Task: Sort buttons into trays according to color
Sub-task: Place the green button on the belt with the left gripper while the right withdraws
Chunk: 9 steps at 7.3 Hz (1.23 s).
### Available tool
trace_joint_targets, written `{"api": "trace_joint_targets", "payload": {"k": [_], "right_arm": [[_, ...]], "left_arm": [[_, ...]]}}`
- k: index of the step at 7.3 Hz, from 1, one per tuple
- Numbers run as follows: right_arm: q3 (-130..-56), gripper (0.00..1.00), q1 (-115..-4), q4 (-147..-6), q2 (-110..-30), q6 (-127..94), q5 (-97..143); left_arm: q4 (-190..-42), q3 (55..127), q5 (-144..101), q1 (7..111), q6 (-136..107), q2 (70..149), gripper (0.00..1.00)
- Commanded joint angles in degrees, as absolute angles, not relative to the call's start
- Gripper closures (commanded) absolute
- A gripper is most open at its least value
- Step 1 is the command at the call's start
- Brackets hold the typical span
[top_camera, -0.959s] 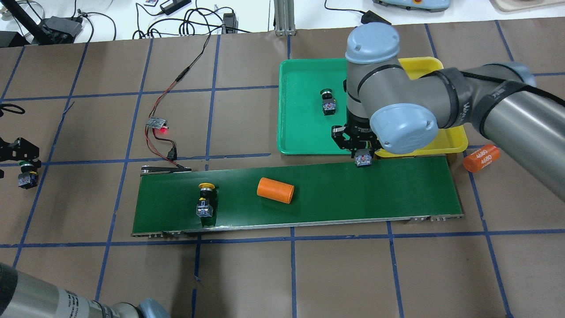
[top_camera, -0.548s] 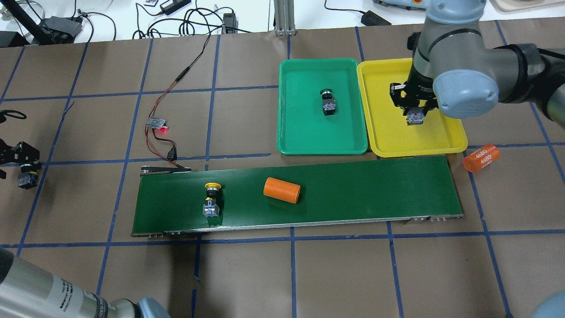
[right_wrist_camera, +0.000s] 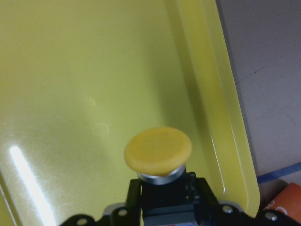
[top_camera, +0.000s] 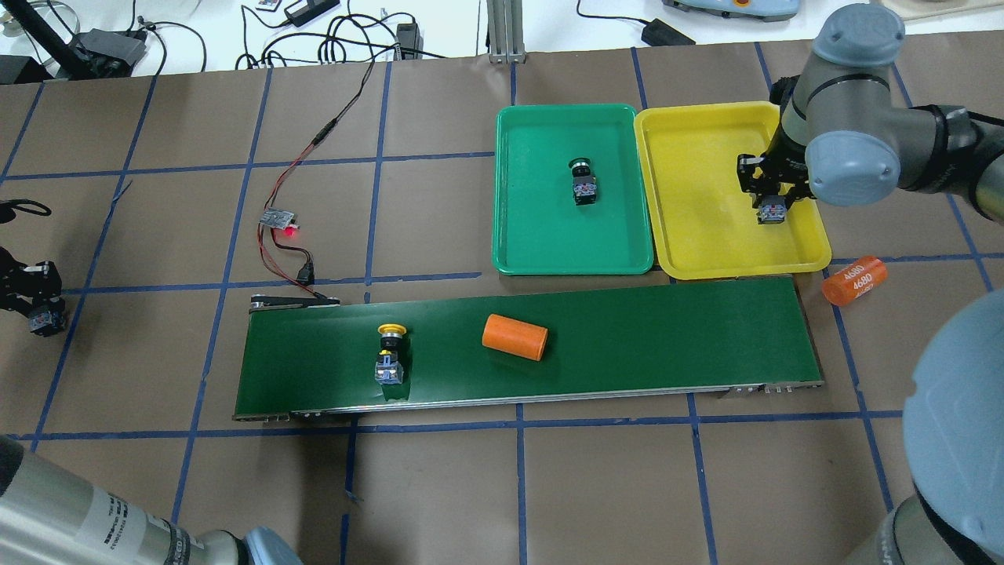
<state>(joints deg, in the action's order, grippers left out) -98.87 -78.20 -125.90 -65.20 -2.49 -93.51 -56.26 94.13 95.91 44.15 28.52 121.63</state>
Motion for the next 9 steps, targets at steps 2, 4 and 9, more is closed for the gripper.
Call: {"api": "trace_joint_targets", "payload": {"k": [2, 4, 9], "right_arm": [[-99.3, 0.0, -78.3, -124.1, -65.5, -2.2, -90.7], [-99.4, 0.0, -79.6, -112.8, -74.6, -2.6, -90.6], [-102.1, 0.0, -82.4, -91.2, -94.6, -1.8, -90.5]], "left_arm": [[-69.3, 94.6, 95.7, 52.4, 28.1, 110.3, 0.92], [-78.5, 97.3, 94.1, 63.1, 26.7, 102.2, 0.92], [-77.2, 112.6, 91.4, 83.8, 10.3, 93.1, 0.91]]}}
